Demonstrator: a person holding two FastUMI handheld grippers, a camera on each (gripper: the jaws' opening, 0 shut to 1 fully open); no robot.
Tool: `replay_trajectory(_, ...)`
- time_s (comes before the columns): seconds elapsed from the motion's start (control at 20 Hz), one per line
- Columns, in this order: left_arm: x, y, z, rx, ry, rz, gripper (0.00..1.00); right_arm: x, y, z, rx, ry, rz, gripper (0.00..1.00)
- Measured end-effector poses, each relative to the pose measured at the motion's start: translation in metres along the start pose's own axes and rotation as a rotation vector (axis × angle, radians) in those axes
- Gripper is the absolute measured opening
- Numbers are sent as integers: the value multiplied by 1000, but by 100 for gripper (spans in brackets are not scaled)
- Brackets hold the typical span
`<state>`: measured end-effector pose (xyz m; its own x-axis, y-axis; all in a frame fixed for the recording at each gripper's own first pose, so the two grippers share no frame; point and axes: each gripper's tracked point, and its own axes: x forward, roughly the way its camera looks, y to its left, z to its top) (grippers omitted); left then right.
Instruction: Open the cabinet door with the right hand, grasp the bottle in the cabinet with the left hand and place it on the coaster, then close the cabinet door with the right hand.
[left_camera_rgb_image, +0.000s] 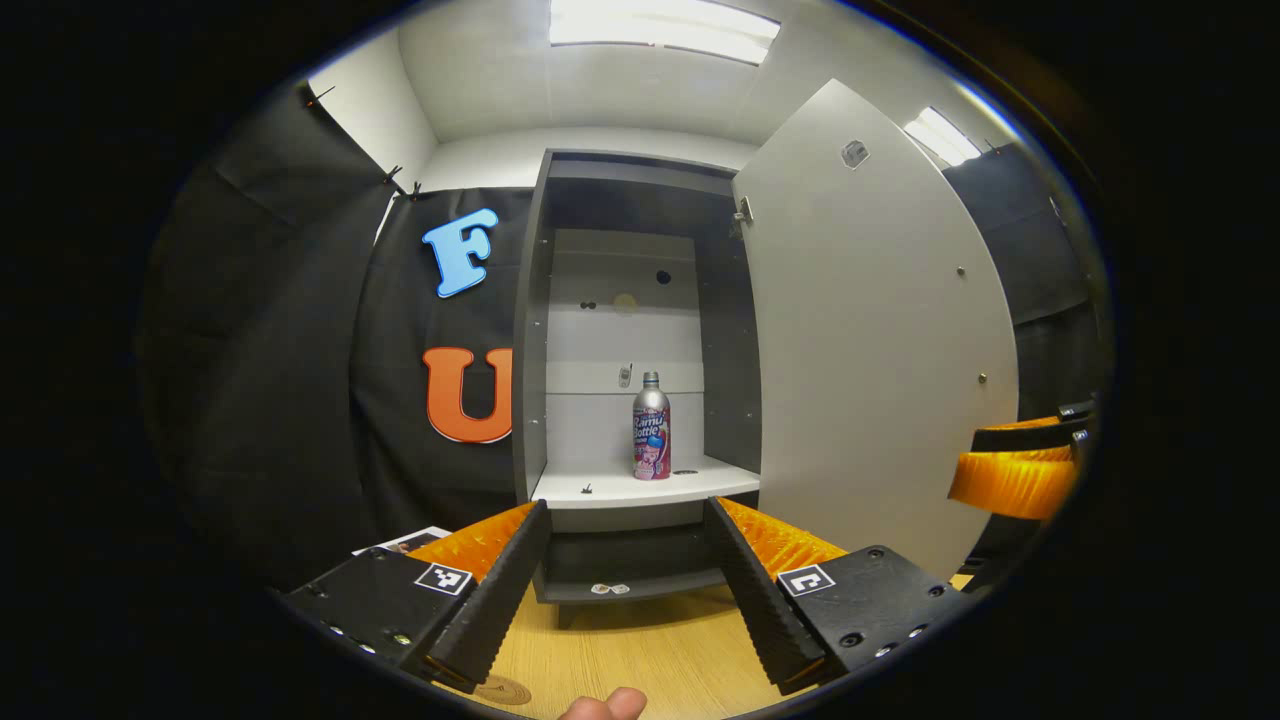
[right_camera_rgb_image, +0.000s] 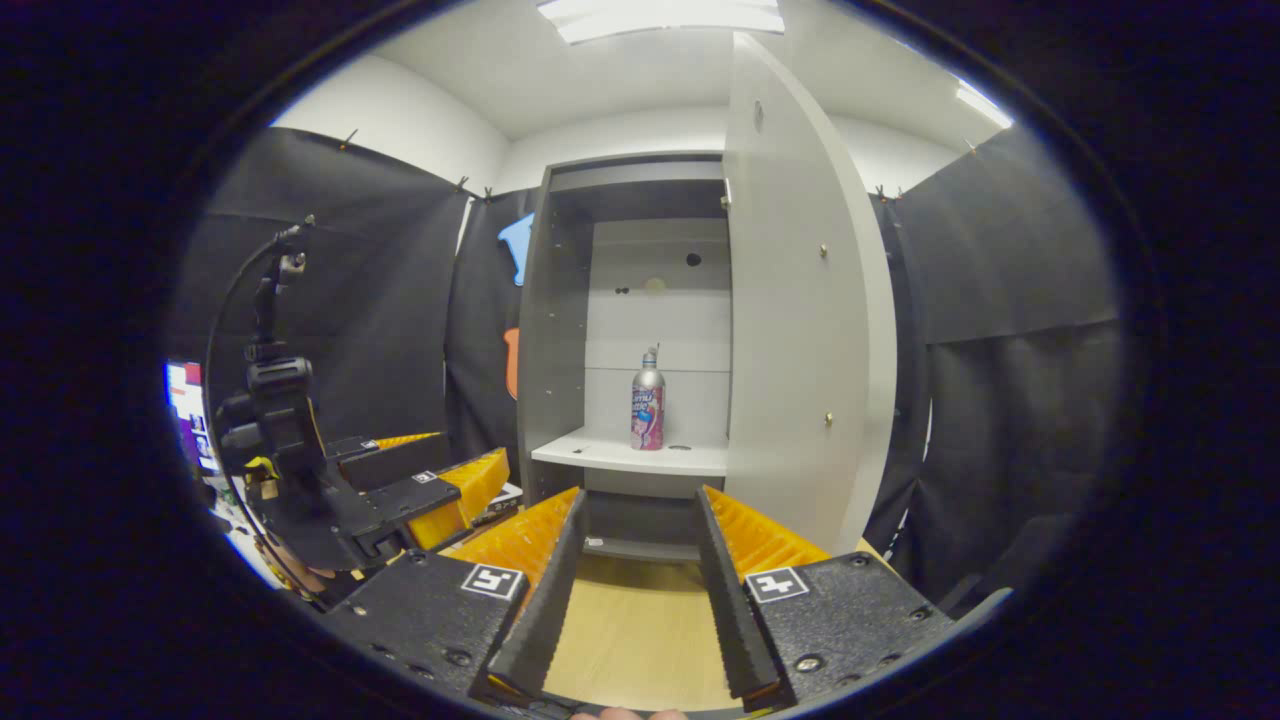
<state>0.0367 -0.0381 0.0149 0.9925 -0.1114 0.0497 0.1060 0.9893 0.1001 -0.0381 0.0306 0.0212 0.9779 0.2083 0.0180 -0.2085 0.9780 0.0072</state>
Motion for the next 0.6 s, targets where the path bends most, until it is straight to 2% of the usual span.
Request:
replay_trajectory(0.05,10,-1,2,7,-6,-7,95,2,-3,-1,5,-4,-12,75)
replay_trajectory(0.15,35,-3,6,12,-19,-27,95,8,-6,1,25,-13,-12,74)
replay_trajectory(0.25,72,-11,7,5,-22,-66,95,8,-5,-3,46,-7,-5,77)
replay_trajectory(0.6,220,-35,-20,-62,96,-102,95,21,-5,-13,65,43,8,80)
